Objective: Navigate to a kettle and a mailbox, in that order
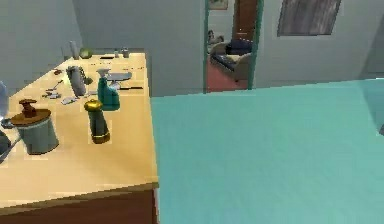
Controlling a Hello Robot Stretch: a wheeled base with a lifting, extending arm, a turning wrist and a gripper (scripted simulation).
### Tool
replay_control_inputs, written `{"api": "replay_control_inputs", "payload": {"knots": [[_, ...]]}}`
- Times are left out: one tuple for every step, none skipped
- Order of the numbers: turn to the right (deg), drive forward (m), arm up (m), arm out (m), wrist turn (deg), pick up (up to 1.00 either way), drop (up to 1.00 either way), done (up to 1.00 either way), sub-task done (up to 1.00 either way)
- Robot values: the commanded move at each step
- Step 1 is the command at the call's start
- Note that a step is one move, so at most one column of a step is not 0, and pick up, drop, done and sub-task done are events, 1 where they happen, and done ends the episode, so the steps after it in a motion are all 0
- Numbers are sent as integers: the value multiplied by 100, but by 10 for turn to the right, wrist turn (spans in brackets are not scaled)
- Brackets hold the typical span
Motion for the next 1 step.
{"api": "replay_control_inputs", "payload": {"knots": [[0, 15, 0, 0, 0, 0, 0, 0, 0]]}}
